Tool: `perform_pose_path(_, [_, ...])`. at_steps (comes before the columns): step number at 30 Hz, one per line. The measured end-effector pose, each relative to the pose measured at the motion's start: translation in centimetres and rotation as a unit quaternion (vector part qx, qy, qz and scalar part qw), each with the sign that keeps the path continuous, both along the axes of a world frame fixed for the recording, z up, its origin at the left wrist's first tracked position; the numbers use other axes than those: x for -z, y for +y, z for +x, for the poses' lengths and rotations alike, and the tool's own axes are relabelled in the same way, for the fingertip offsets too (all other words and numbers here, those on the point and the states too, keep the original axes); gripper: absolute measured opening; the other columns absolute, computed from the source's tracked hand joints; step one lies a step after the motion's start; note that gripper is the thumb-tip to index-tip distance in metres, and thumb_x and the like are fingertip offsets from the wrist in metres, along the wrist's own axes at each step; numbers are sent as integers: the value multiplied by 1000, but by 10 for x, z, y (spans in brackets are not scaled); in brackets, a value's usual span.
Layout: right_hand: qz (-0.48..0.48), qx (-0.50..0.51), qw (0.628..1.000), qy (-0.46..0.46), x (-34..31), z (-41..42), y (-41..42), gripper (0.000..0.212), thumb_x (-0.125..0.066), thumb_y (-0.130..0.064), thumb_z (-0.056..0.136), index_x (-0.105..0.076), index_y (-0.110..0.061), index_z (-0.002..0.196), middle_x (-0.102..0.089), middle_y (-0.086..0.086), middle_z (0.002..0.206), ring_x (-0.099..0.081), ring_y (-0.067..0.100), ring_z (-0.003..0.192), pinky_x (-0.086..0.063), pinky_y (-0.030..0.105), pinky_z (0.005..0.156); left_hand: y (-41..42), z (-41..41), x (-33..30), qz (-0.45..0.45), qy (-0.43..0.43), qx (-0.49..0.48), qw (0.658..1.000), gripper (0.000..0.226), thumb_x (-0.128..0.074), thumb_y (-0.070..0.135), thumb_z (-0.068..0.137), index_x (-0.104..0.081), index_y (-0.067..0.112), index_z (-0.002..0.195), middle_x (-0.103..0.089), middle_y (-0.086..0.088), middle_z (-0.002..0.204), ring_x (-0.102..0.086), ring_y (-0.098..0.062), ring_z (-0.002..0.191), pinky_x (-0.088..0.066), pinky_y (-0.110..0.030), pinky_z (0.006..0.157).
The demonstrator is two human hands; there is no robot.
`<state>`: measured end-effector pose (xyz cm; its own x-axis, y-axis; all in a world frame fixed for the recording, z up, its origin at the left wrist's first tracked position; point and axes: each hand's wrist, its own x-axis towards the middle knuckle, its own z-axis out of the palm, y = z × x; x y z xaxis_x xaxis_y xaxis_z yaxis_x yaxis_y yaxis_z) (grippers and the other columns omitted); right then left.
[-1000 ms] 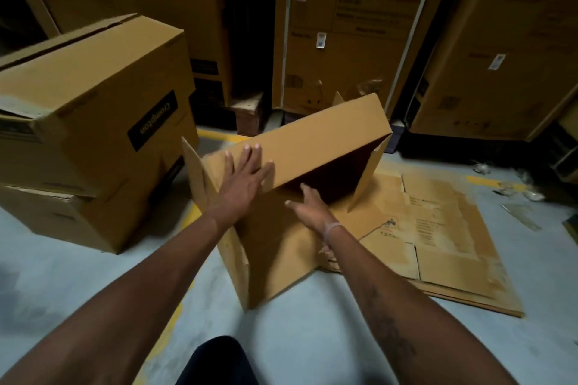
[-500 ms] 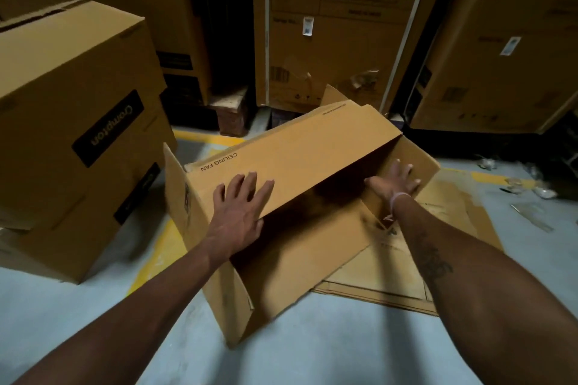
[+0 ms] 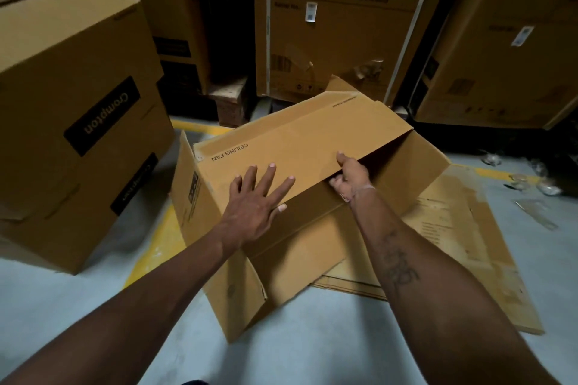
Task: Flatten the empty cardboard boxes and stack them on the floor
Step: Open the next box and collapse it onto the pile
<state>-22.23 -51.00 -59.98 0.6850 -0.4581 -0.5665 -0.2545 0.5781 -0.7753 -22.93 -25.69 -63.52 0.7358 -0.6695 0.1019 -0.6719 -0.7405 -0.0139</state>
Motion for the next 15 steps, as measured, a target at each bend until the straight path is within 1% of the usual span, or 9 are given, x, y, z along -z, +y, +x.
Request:
perform_pose_path(1, [-3, 20, 1000, 2, -3, 1, 5, 14, -63, -20, 103, -67, -7, 106, -75, 4, 81, -69, 19, 67, -58, 32, 62, 4, 0, -2, -3, 6, 6, 1000, 64, -23, 57, 107, 8, 46, 161, 4, -7, 173, -3, -43, 156, -20, -60, 118])
perform_pose_path(4, [-20, 84, 996, 31, -10, -12, 11, 13, -60, -13, 101, -68, -4, 105, -69, 6, 89, -62, 17, 49, -47, 24, 44, 12, 5, -5, 4, 38, 48, 998, 64, -20, 61, 106, 12, 48, 160, 11, -1, 173, 4, -38, 157, -16, -55, 118])
perform_pose_path(6, [-14, 129, 990, 62, -8, -37, 6, 9, -60, -11, 96, -66, -6, 93, -65, 6, 89, -59, 21, 51, -38, 18, 38, 7, 7, -3, 13, 76, 96, 992, 67, -20, 64, 105, 13, 45, 161, 17, 4, 172, 9, -32, 158, -12, -53, 120])
perform_pose_path(7, [-26, 135, 988, 73, 1, -50, -2, 9, -60, -11, 94, -62, -9, 87, -65, 6, 91, -61, 25, 61, -40, 20, 40, 1, 7, 1, 21, 101, 115, 988, 71, -22, 66, 105, 14, 43, 161, 20, 6, 171, 13, -29, 158, -10, -52, 122])
perform_pose_path(9, [-48, 82, 990, 106, 20, -76, -15, 9, -59, -13, 97, -56, -13, 88, -67, 10, 107, -67, 30, 90, -50, 26, 55, -13, 2, 14, 60, 161, 134, 976, 79, -31, 65, 104, 15, 38, 162, 27, 7, 169, 22, -26, 157, -4, -55, 125])
perform_pose_path(10, [-12, 77, 990, 114, 32, -86, -22, 4, -55, -14, 100, -57, -14, 96, -65, 12, 119, -66, 31, 101, -57, 30, 70, -20, -3, 23, 85, 184, 135, 970, 81, -35, 63, 104, 15, 37, 162, 29, 6, 168, 25, -26, 155, -3, -59, 125])
perform_pose_path(12, [21, 92, 989, 116, 44, -111, -30, 21, -49, -9, 105, -58, -4, 123, -57, 15, 139, -61, 33, 113, -54, 41, 101, -31, -13, 42, 119, 220, 121, 961, 83, -46, 53, 105, 11, 36, 163, 31, 4, 167, 27, -27, 155, -6, -68, 122])
perform_pose_path(14, [34, 85, 985, 146, 51, -129, -35, 31, -51, -7, 105, -53, 1, 135, -53, 16, 133, -58, 34, 121, -48, 49, 111, -36, -26, 55, 119, 247, 92, 957, 89, -56, 46, 102, 8, 35, 163, 33, 1, 167, 29, -28, 154, -8, -72, 119])
perform_pose_path(15, [28, 81, 983, 160, 56, -136, -37, 33, -53, -8, 105, -53, 2, 136, -50, 15, 128, -58, 35, 116, -48, 50, 110, -36, -32, 60, 105, 255, 75, 958, 93, -59, 45, 101, 8, 34, 164, 36, -1, 165, 31, -29, 153, -8, -72, 120])
